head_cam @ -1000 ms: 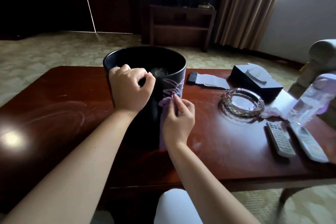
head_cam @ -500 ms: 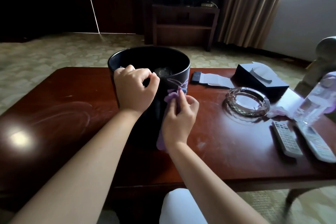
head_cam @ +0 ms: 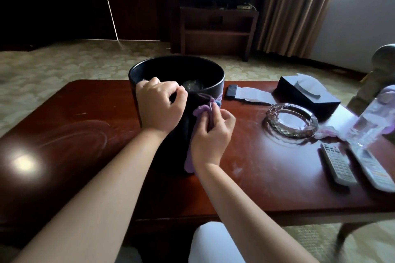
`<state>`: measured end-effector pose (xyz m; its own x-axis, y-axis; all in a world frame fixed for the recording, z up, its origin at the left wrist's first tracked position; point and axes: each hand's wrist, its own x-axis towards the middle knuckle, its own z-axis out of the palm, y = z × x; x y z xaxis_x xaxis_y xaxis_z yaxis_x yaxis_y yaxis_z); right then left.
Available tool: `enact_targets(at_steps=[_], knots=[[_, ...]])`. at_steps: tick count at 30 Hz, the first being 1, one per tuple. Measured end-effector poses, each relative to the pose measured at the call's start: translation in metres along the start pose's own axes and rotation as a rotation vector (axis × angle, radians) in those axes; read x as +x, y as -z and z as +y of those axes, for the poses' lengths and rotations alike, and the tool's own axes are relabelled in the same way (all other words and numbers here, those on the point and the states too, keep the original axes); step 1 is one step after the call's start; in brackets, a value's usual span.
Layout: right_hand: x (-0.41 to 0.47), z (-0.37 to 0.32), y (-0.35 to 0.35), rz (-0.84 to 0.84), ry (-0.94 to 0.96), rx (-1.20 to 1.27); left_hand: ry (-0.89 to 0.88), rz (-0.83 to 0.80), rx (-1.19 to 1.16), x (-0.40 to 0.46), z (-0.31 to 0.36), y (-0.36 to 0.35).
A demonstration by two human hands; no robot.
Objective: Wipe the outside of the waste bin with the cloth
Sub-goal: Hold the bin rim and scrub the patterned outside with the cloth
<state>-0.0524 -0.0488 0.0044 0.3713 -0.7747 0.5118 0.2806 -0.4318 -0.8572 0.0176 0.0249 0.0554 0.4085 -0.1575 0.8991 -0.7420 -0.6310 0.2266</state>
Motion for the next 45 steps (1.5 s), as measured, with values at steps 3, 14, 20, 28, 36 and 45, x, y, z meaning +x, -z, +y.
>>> enact_targets(at_steps=[3, 14, 20, 28, 36, 45], knots=[[-0.005, -0.003, 0.001, -0.048, 0.123, -0.034, -0.01, 0.0, 0.0, -0.001, 0.0, -0.001], [0.018, -0.009, -0.002, -0.022, 0.122, 0.021, 0.016, 0.01, -0.038, -0.001, -0.001, -0.001], [0.007, -0.011, -0.001, -0.086, 0.306, -0.023, -0.007, 0.022, -0.029, -0.002, -0.003, -0.002], [0.008, -0.011, -0.002, -0.016, 0.1, 0.054, 0.028, 0.04, -0.061, 0.0, 0.0, 0.0], [-0.01, 0.015, 0.007, -0.077, -0.236, -0.064, 0.027, 0.043, -0.053, 0.0, 0.001, -0.005], [-0.006, 0.021, 0.005, -0.023, -0.301, -0.033, 0.08, 0.058, -0.03, -0.001, 0.002, -0.006]])
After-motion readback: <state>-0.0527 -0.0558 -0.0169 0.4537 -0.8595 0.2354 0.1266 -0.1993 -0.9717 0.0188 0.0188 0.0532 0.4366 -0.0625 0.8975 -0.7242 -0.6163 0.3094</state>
